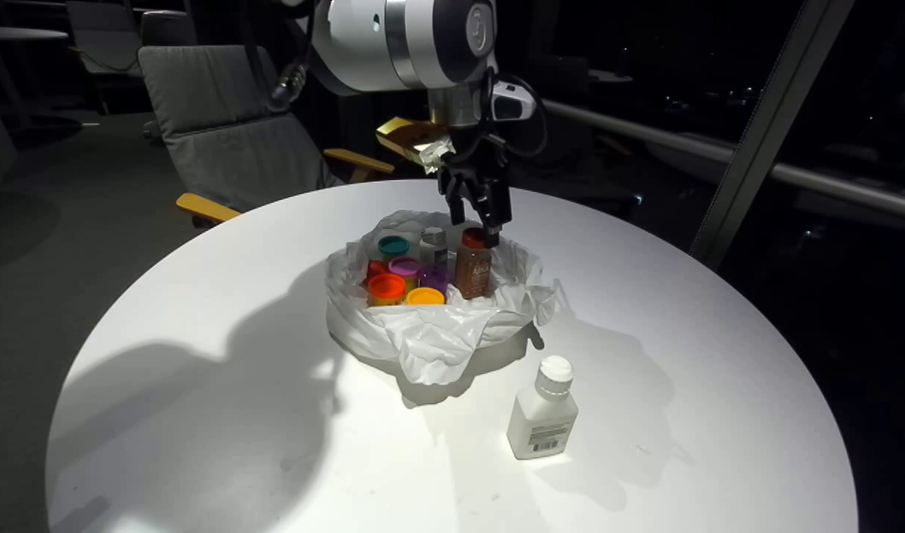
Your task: Pick up the bottles and containers from the plastic bag and put them on the table.
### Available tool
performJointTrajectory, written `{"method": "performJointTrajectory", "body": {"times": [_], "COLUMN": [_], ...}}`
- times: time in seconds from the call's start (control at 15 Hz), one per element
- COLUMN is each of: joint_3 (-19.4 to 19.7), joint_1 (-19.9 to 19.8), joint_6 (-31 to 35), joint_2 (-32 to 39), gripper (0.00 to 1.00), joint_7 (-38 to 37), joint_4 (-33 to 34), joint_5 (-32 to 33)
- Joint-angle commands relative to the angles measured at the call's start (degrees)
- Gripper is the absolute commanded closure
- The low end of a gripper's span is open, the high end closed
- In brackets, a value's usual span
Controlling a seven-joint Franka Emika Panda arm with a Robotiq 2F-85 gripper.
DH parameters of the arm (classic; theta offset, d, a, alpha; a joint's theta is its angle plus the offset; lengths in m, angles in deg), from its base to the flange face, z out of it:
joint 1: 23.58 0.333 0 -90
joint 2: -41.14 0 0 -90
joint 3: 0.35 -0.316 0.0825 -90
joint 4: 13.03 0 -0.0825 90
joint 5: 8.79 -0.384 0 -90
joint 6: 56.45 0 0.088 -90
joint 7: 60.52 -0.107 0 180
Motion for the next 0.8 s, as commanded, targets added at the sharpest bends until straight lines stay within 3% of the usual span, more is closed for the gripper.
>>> {"method": "performJointTrajectory", "body": {"times": [0.0,0.07,0.13,0.27,0.6,0.73], "joint_3": [-0.99,-1.15,-1.64,-2.12,-1.49,-0.85], "joint_1": [-1.64,-1.88,-2.39,-2.83,-2.31,-1.39], "joint_6": [0.46,0.36,0.15,-0.25,0.31,1.36], "joint_2": [1.0,1.44,1.55,1.85,1.65,0.47], "gripper": [0.0,0.05,0.26,0.3,0.69,0.76], "joint_7": [0.07,0.05,0.24,0.33,0.15,-0.36], "joint_4": [1.82,2.21,2.27,2.24,1.75,0.31], "joint_5": [-2.65,-3.21,-4.21,-5.51,-5.47,-4.55]}}
